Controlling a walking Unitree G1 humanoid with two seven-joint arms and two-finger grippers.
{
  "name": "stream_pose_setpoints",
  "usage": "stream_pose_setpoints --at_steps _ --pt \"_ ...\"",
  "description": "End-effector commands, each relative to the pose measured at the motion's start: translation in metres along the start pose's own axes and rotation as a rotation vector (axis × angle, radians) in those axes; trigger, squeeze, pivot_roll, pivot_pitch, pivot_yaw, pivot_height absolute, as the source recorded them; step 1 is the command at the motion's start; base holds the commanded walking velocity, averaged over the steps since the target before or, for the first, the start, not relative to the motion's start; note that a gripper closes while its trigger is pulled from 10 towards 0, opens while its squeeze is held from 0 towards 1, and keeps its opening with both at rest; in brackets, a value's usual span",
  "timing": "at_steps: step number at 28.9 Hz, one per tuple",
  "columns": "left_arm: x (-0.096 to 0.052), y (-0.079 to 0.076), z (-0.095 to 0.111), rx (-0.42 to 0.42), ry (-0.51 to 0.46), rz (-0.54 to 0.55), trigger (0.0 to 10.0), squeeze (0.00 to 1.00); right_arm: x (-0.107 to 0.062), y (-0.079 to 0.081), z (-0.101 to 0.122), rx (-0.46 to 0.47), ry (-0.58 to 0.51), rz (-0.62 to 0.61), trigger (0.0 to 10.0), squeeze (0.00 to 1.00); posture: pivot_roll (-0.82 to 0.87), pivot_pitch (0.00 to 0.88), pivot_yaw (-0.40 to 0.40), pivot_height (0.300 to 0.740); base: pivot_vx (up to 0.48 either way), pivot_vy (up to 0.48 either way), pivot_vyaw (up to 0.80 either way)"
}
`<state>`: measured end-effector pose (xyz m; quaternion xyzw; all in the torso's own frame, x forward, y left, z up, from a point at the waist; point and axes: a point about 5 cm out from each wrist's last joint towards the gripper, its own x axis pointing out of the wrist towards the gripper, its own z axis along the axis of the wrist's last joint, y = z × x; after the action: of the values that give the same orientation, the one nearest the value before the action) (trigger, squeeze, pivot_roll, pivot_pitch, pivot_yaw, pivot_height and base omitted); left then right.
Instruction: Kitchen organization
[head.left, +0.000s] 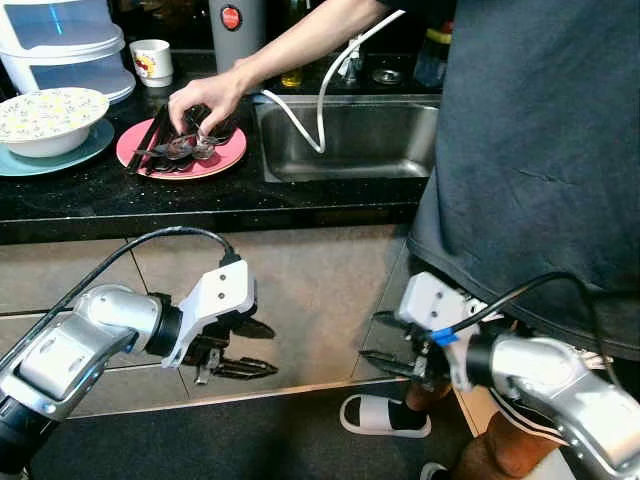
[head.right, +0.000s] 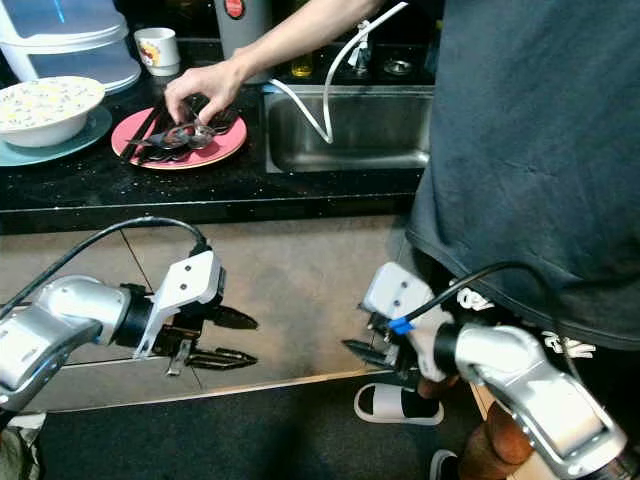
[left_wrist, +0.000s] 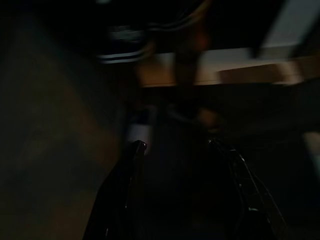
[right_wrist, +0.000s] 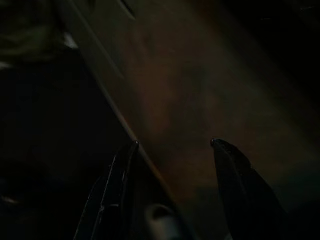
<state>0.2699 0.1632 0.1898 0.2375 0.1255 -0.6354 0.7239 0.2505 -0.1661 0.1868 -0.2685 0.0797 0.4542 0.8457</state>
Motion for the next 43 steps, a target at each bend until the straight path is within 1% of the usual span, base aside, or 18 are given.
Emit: stream_pose_setpoints --at_steps 1,5,9,11,13,16,17,19,23,25,27,29,30,31,32,33,38,43 --pt "-0.022 0.011 -0.002 0.027 0.043 0.087 10.0 0.0 -0.014 -0.012 -0.012 -0.049 0.088 -0.053 10.0 0.0 -0.01 0.0 -0.025 0.74 0.0 0.0 0.0" --pt "-0.043 0.004 -0.026 0.011 0.175 0.118 10.0 0.0 -0.026 -0.017 -0.029 -0.05 0.16 -0.079 10.0 0.0 0.01 0.0 -0.032 0.74 0.0 0.0 0.0" --pt "-0.046 0.0 -0.042 -0.013 0.247 0.133 10.0 0.0 -0.02 -0.017 -0.037 -0.068 0.202 -0.091 10.0 0.0 0.02 0.0 -0.037 0.74 0.0 0.0 0.0" --pt "-0.044 -0.003 -0.047 -0.026 0.253 0.13 10.0 0.0 -0.016 -0.015 -0.038 -0.079 0.208 -0.077 10.0 0.0 0.02 0.0 -0.037 0.74 0.0 0.0 0.0" --pt "-0.037 -0.01 -0.051 -0.117 0.176 0.116 10.0 0.0 -0.012 -0.015 -0.035 -0.08 0.177 -0.077 10.0 0.0 0.03 0.0 -0.041 0.74 0.0 0.0 0.0" --pt "-0.035 -0.019 -0.053 -0.128 0.168 0.061 10.0 0.0 -0.01 -0.013 -0.035 -0.077 0.167 -0.053 10.0 0.0 0.03 0.0 -0.041 0.74 0.0 0.0 0.0" --pt "-0.035 -0.022 -0.054 -0.094 0.184 0.042 10.0 0.0 -0.009 -0.011 -0.036 -0.109 0.171 -0.037 10.0 0.0 0.03 0.0 -0.04 0.74 0.0 0.0 0.0" --pt "-0.037 -0.015 -0.046 -0.066 0.16 0.059 10.0 0.0 -0.011 -0.017 -0.029 -0.12 0.139 -0.06 10.0 0.0 0.04 0.0 -0.043 0.74 0.0 0.0 0.0" --pt "-0.043 0.014 0.006 0.089 0.026 0.125 10.0 0.0 -0.019 -0.045 0.016 -0.167 -0.069 -0.168 10.0 0.0 0.03 0.0 -0.037 0.74 0.0 0.0 0.0" --pt "-0.039 0.015 0.017 0.127 -0.001 0.105 10.0 0.0 -0.016 -0.048 0.021 -0.216 -0.059 -0.174 10.0 0.0 0.03 0.0 -0.037 0.74 0.0 0.0 0.0" --pt "-0.026 0.009 0.03 0.172 -0.043 0.027 10.0 0.0 -0.004 -0.048 0.027 -0.278 -0.055 -0.158 10.0 0.0 0.03 0.0 -0.035 0.74 0.0 0.0 0.0" --pt "-0.018 0.003 0.032 0.167 -0.059 -0.026 10.0 0.0 0.004 -0.042 0.029 -0.273 -0.076 -0.121 10.0 0.0 0.03 0.0 -0.036 0.74 0.0 0.0 0.0" --pt "-0.007 -0.005 0.028 0.173 -0.057 -0.088 10.0 0.0 0.017 -0.029 0.028 -0.275 -0.089 -0.052 10.0 0.0 0.03 0.0 -0.032 0.74 0.0 0.0 0.0" --pt "-0.007 -0.005 0.028 0.173 -0.057 -0.088 10.0 0.0 0.017 -0.029 0.028 -0.275 -0.089 -0.052 10.0 0.0 0.03 0.0 -0.032 0.74 0.0 0.0 0.0" --pt "0.011 -0.012 0.019 0.179 -0.047 -0.144 10.0 0.0 0.039 -0.007 0.024 -0.281 -0.092 0.049 10.0 0.0 0.03 0.0 -0.03 0.74 0.0 0.0 0.0" --pt "0.018 -0.012 0.018 0.179 -0.054 -0.155 10.0 0.0 0.045 -0.002 0.022 -0.288 -0.087 0.072 10.0 0.0 0.03 0.0 -0.032 0.74 0.0 0.0 0.0" --pt "0.024 -0.012 0.023 0.178 -0.075 -0.166 10.0 0.0 0.051 0.003 0.023 -0.3 -0.09 0.119 10.0 0.0 0.03 0.0 -0.032 0.74 0.0 0.0 0.0" --pt "0.022 -0.015 0.011 0.237 0.026 -0.216 10.0 0.0 0.053 0.01 0.019 -0.379 -0.05 0.235 10.0 0.0 0.03 0.0 -0.035 0.74 0.0 0.0 0.0"
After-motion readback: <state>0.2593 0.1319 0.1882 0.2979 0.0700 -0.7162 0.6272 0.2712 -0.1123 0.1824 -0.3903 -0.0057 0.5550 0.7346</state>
